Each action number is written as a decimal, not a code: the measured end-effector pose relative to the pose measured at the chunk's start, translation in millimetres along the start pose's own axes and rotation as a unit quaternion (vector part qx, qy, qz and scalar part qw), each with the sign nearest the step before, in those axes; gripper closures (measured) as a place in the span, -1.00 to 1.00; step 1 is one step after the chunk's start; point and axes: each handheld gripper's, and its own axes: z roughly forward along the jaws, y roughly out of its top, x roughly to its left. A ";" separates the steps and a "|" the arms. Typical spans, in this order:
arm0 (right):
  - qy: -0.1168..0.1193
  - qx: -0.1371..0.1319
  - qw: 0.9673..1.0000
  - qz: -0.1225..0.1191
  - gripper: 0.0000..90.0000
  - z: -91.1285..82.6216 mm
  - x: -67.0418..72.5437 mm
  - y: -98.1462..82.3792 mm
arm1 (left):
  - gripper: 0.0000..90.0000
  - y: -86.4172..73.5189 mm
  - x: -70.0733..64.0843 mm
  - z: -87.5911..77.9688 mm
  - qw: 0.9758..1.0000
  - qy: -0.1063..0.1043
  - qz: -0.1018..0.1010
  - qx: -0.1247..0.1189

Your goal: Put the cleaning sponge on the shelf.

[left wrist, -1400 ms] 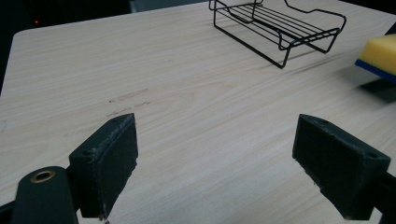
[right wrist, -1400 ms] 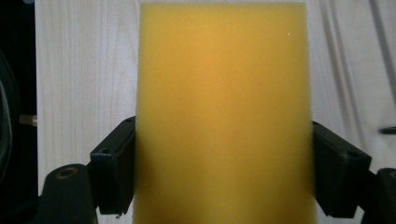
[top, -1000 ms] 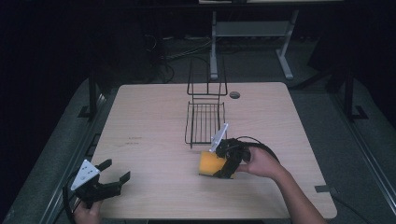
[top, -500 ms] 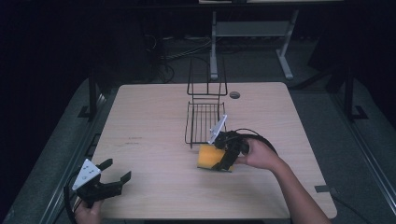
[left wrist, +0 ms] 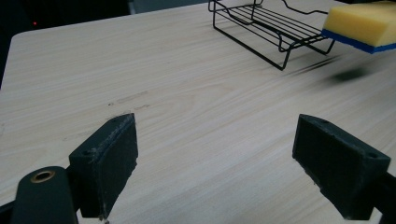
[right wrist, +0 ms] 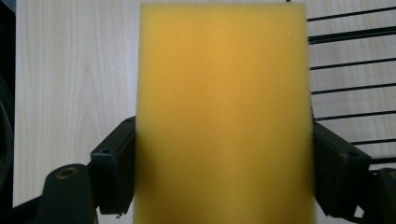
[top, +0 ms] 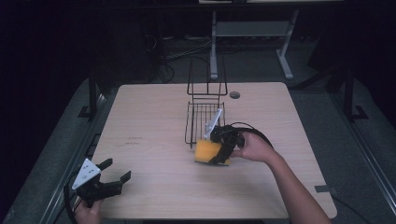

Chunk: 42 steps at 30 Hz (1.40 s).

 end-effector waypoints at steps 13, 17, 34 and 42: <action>0.000 -0.003 1.000 -0.001 -0.52 0.1 -17.6 6.6 | -0.70 0.3 0.2 1.3 1.000 0.001 -0.001 0.000; 0.001 0.000 1.000 -0.002 -0.52 -0.1 -21.8 11.3 | -0.70 0.8 0.5 2.1 1.000 0.001 0.000 0.001; 0.006 0.014 1.000 0.016 -0.52 4.7 -46.2 17.9 | -0.70 1.2 0.3 4.1 1.000 -0.002 0.001 0.002; 0.008 0.022 0.999 0.021 -0.52 3.5 -59.6 22.3 | -0.70 0.6 2.5 4.7 1.000 -0.002 -0.002 0.003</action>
